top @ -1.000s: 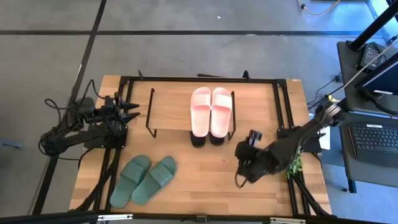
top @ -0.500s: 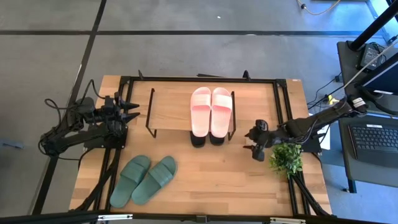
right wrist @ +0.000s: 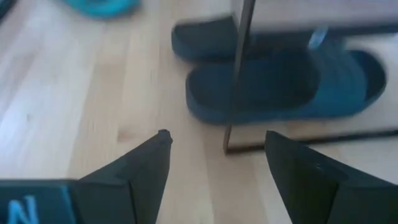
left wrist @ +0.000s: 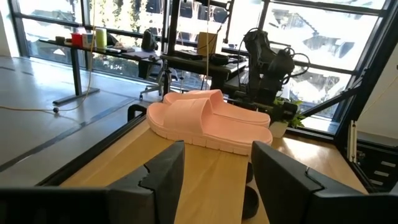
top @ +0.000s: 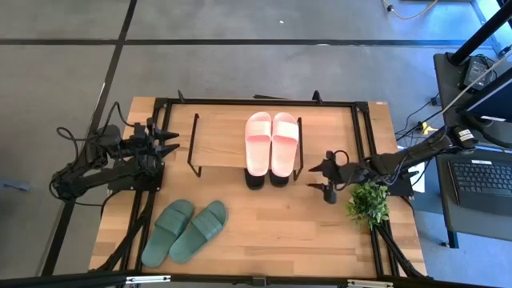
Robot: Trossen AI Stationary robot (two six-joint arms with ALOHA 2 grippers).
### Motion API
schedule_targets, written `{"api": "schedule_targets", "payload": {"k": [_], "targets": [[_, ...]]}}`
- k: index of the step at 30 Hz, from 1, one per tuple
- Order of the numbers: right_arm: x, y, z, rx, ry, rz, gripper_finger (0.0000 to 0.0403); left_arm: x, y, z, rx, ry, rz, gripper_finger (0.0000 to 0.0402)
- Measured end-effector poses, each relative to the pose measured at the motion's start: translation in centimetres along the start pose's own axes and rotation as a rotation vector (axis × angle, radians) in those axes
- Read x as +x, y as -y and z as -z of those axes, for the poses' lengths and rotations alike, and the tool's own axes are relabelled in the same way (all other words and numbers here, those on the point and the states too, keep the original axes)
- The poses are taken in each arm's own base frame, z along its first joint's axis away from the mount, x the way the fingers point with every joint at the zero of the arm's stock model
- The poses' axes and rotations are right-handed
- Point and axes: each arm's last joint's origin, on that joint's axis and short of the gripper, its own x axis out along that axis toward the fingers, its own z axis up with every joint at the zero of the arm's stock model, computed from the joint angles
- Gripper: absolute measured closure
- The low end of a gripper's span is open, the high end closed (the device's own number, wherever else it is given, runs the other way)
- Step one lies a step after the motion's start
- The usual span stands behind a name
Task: Pick and place slides into the shelf
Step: Put the right green slide under the shelf
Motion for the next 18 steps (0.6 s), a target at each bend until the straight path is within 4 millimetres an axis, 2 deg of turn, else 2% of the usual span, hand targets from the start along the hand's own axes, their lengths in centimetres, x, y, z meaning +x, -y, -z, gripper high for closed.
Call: {"api": "schedule_targets", "payload": {"k": [7,11,18], "targets": [[0.0,-0.1,-0.9,-0.080,0.087,-0.003,0.0143,0.0,0.1,-0.5,0.002,0.049,0.019,0.0223],[0.0,0.2,-1.2,-0.121,0.113,0.038,0.0143,0.3,0.5,-0.7,0.034,0.041,0.163,0.0223],[0.2,1.1,-1.4,-0.133,0.115,0.096,0.0143,3.3,0.5,-0.6,0.120,-0.122,0.247,0.0223]]}}
